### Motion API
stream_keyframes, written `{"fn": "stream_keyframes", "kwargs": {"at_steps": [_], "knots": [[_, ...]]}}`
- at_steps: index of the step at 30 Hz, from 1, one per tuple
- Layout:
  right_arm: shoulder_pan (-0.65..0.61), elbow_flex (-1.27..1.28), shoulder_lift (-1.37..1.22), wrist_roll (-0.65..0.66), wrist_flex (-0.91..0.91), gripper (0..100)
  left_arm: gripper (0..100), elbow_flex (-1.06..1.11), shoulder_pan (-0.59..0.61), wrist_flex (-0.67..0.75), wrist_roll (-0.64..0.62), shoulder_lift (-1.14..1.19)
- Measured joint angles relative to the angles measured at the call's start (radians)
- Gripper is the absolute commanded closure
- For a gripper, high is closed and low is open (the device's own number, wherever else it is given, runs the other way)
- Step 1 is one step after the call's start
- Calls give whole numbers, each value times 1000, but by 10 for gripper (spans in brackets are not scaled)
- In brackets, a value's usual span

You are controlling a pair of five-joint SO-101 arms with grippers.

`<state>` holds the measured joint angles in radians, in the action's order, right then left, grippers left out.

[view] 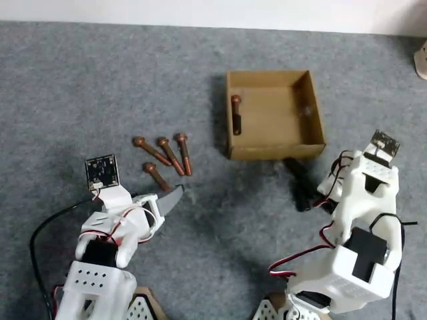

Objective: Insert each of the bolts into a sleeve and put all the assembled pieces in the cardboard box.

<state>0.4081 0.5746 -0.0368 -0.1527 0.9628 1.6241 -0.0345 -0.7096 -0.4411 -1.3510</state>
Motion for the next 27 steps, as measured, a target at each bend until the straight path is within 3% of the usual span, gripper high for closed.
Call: {"fn": "stream_keyframes", "kwargs": {"at_steps": [3,11,16,27], "knots": [[-21,-2,0,0,89,993,635,-8,0,-6,-6,0],[-215,-2,0,0,261,994,635,-175,0,-247,-140,0],[-284,-2,0,0,264,994,636,-186,0,-255,-157,0],[-281,-2,0,0,264,994,636,-203,0,-259,-178,0]]}}
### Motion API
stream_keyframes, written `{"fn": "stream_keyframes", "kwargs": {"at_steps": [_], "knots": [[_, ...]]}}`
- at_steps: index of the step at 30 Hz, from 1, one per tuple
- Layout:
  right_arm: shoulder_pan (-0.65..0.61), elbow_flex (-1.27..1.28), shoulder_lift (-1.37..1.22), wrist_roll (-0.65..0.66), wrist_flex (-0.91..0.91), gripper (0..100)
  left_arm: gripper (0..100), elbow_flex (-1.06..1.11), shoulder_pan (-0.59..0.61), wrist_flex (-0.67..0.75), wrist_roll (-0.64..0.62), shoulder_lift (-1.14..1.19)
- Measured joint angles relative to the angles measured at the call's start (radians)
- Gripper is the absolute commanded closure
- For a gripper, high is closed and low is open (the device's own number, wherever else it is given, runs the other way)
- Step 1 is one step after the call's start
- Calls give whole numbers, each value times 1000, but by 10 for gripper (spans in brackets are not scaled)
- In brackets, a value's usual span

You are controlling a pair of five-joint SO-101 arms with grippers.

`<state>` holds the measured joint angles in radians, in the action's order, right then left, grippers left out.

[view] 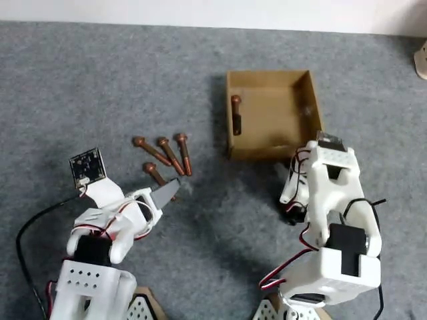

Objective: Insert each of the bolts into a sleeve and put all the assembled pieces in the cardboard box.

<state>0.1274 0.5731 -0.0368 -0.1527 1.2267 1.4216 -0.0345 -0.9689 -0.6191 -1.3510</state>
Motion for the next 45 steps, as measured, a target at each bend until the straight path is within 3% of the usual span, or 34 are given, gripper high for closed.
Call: {"fn": "stream_keyframes", "kwargs": {"at_steps": [4,9,23,27,35,45], "knots": [[0,38,2,0,-31,994,636,-68,0,-5,0,84],[0,78,9,2,-75,994,636,-227,0,-5,-5,368],[0,140,21,5,-161,994,636,-552,11,31,-209,1057],[0,147,21,5,-181,994,650,-597,28,43,-215,1154],[0,147,21,5,-186,994,830,-720,91,43,-215,1293],[-2,147,21,5,-186,994,842,-887,84,40,-215,1508]]}}
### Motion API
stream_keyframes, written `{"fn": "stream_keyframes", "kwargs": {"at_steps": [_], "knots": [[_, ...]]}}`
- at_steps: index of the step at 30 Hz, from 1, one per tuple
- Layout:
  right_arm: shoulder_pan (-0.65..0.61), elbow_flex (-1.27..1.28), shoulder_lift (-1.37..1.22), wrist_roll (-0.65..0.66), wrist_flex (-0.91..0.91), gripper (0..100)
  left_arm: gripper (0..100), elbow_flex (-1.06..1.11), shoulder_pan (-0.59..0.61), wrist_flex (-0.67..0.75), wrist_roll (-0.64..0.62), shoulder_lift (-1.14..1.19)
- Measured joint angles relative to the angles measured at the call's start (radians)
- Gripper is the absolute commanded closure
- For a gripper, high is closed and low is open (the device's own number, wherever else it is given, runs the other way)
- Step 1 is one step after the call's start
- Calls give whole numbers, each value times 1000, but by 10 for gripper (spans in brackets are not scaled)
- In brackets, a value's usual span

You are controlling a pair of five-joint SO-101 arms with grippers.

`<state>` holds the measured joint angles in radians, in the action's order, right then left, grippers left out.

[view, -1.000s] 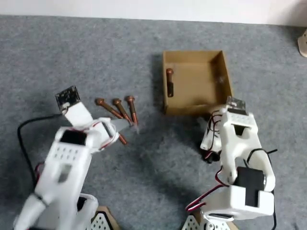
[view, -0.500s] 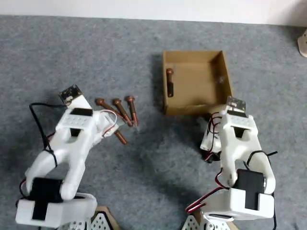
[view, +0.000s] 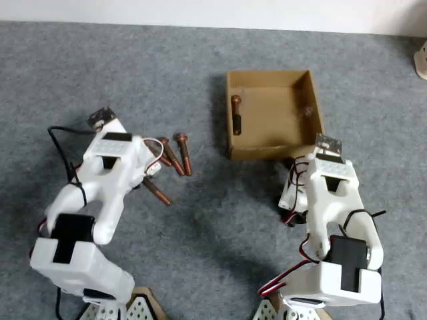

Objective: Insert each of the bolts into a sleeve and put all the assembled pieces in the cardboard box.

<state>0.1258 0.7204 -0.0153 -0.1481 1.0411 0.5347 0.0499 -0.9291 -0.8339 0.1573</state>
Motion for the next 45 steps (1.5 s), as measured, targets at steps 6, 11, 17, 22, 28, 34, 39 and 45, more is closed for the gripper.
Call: {"fn": "stream_keyframes", "kwargs": {"at_steps": [6,11,17,22,28,34,39,45], "knots": [[-3,58,107,0,-20,994,843,-68,-29,-2,0,75],[-95,258,453,0,-55,994,844,-101,-31,-3,2,81],[-245,526,1020,68,-57,994,972,-192,-35,-86,46,91],[-311,707,1453,87,-57,994,993,-304,-35,-213,75,98],[-354,901,1766,94,-55,994,995,-373,-34,-315,75,98],[-354,948,1830,94,-106,995,995,-462,-34,-374,109,98],[-356,953,1830,94,-196,995,995,-575,-51,-423,272,98],[-356,953,1830,94,-224,995,995,-690,-69,-479,508,98]]}}
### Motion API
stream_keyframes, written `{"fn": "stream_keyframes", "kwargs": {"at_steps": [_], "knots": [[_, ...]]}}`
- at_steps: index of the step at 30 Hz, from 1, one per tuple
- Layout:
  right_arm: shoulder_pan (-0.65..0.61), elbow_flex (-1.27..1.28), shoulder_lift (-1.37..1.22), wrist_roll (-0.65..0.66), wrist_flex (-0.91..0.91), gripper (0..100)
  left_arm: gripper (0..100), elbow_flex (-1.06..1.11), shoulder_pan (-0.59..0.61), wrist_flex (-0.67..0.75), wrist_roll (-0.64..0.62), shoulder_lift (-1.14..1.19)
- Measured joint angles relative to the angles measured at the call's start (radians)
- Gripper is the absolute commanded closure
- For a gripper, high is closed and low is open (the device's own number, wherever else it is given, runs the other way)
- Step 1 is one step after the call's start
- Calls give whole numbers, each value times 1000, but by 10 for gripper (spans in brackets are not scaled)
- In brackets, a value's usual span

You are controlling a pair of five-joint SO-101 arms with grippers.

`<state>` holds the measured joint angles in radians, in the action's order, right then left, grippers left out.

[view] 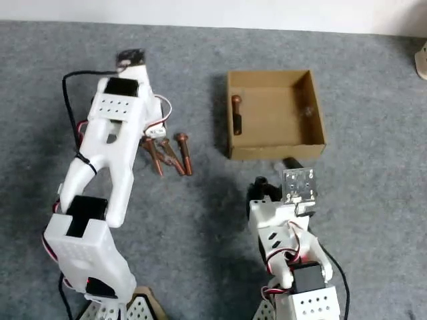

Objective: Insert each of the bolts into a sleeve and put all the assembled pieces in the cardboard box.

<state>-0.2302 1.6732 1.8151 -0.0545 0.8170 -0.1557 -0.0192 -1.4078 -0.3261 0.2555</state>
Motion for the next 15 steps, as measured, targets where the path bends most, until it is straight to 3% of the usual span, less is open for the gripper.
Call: {"fn": "stream_keyframes", "kwargs": {"at_steps": [5,11,15], "knots": [[-5,0,0,0,0,995,995,-21,-20,-18,61,-55],[-170,0,0,8,-9,995,995,-21,-87,-18,68,-287],[-265,0,0,117,-87,995,995,25,-129,-18,68,-423]]}}
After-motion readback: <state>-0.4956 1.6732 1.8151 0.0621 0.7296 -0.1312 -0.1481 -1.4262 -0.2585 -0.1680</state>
